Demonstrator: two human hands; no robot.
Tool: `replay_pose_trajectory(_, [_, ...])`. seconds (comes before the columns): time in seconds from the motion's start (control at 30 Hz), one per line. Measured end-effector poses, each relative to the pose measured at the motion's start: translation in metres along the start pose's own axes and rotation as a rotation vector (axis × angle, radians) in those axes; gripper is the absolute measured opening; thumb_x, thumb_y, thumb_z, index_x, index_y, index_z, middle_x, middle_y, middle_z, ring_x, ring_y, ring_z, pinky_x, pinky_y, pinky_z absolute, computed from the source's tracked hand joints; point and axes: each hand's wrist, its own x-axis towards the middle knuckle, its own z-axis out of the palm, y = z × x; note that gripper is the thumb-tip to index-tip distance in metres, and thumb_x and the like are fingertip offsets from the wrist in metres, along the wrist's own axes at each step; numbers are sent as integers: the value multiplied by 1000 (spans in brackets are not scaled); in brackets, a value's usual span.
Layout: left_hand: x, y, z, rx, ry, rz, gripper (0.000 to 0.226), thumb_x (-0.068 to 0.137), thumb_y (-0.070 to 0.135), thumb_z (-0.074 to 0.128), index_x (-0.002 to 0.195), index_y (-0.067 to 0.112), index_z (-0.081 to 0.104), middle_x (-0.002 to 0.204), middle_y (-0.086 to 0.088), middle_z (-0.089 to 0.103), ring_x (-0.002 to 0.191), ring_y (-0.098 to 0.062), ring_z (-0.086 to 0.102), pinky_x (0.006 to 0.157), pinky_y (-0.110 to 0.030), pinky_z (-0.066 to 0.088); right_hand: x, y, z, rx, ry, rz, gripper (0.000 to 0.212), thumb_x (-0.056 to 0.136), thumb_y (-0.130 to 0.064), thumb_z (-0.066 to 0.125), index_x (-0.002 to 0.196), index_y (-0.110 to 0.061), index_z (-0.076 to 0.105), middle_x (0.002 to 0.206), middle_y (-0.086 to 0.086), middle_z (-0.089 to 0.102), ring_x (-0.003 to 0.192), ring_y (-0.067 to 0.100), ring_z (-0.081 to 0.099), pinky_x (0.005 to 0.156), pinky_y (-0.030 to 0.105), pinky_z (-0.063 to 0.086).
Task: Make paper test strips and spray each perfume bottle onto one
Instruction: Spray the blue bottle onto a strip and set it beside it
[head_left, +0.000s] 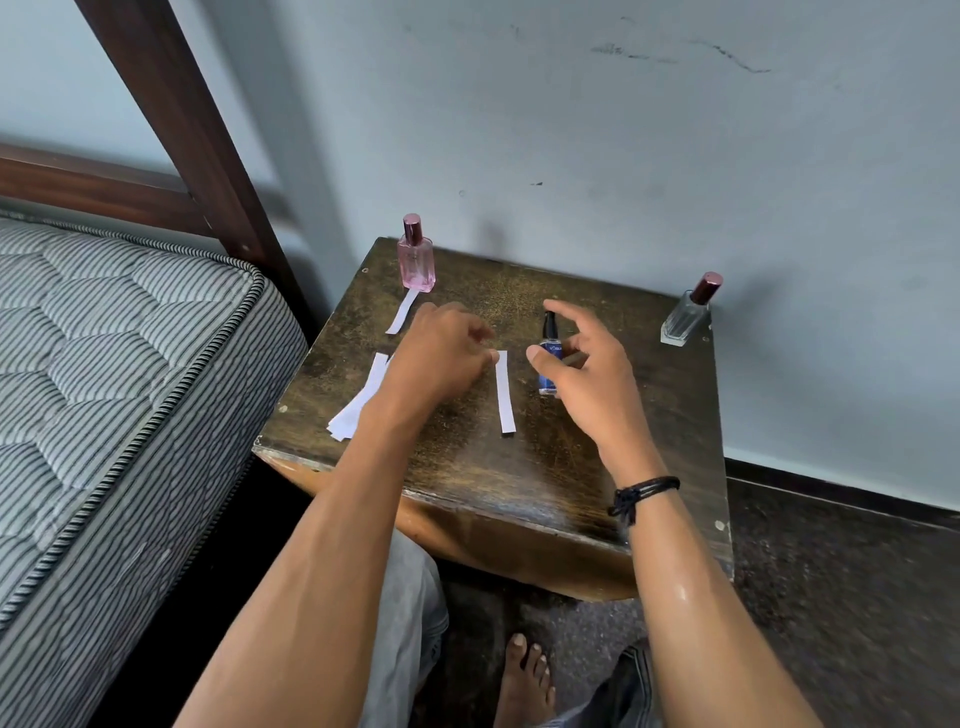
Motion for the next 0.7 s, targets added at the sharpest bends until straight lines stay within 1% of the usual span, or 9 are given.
replay_pose_trajectory(0.07, [4, 3, 5, 77, -26, 9, 34, 89, 32, 74, 120, 18, 72, 115, -1, 65, 119, -25, 48, 103, -41, 44, 0, -1, -2, 188, -49, 82, 46, 96, -23, 72, 135, -43, 60, 94, -2, 69, 80, 5, 66, 70, 27, 59])
replay_pose_trajectory(0.1, [5, 4, 8, 108, -37, 17, 34, 88, 33, 74, 119, 19, 72, 116, -2, 66, 119, -26, 49, 102, -43, 44, 1, -1, -4, 295, -75, 128, 44, 96, -19, 73, 133, -41, 62, 91, 2, 68, 84, 11, 66, 69, 27, 58])
replay_pose_trajectory(0.17, [6, 6, 12, 159, -48, 43, 32, 86, 34, 77, 115, 22, 72, 116, 0, 67, 118, -26, 52, 102, -46, 45, 2, -2, -7, 478, -101, 201, 41, 94, -13, 73, 127, -38, 68, 89, 5, 64, 86, 18, 65, 66, 27, 55])
replay_pose_trajectory(0.23, [6, 8, 14, 190, -64, 53, 33, 84, 34, 78, 114, 23, 72, 117, 0, 66, 118, -25, 52, 102, -46, 45, 3, -2, -9, 625, -118, 242, 39, 93, -9, 73, 123, -33, 71, 92, 7, 64, 84, 21, 63, 62, 27, 52])
replay_pose_trajectory(0.33, [7, 7, 18, 208, -74, 58, 36, 84, 33, 79, 117, 22, 71, 118, 0, 65, 119, -25, 52, 102, -46, 45, 5, -3, -9, 785, -146, 269, 37, 92, -5, 70, 123, -26, 72, 89, 6, 66, 79, 17, 63, 59, 25, 48])
replay_pose_trajectory(0.43, [8, 6, 19, 205, -77, 56, 40, 83, 33, 79, 120, 21, 70, 118, 0, 65, 118, -25, 52, 102, -46, 45, 6, -3, -8, 808, -148, 274, 37, 91, -5, 71, 123, -23, 72, 86, 3, 67, 76, 15, 61, 58, 24, 46])
replay_pose_trajectory(0.5, [8, 5, 20, 197, -69, 57, 39, 82, 34, 80, 118, 22, 70, 116, 1, 65, 117, -24, 52, 102, -46, 45, 6, -3, -8, 786, -138, 285, 37, 89, -5, 73, 122, -23, 73, 87, 1, 69, 78, 16, 60, 58, 24, 44])
replay_pose_trajectory(0.67, [9, 4, 20, 127, -62, 37, 26, 78, 31, 84, 99, 24, 69, 96, 9, 59, 106, -21, 54, 95, -43, 48, 7, -2, -8, 772, -103, 330, 33, 87, -4, 74, 113, -23, 76, 91, 0, 68, 75, 13, 55, 55, 21, 40])
replay_pose_trajectory(0.7, [10, 4, 19, 101, -62, 27, 24, 78, 29, 84, 96, 23, 70, 93, 8, 61, 104, -21, 57, 93, -43, 50, 7, -3, -8, 778, -101, 341, 33, 87, -3, 73, 114, -22, 76, 90, 1, 67, 74, 12, 55, 54, 20, 40])
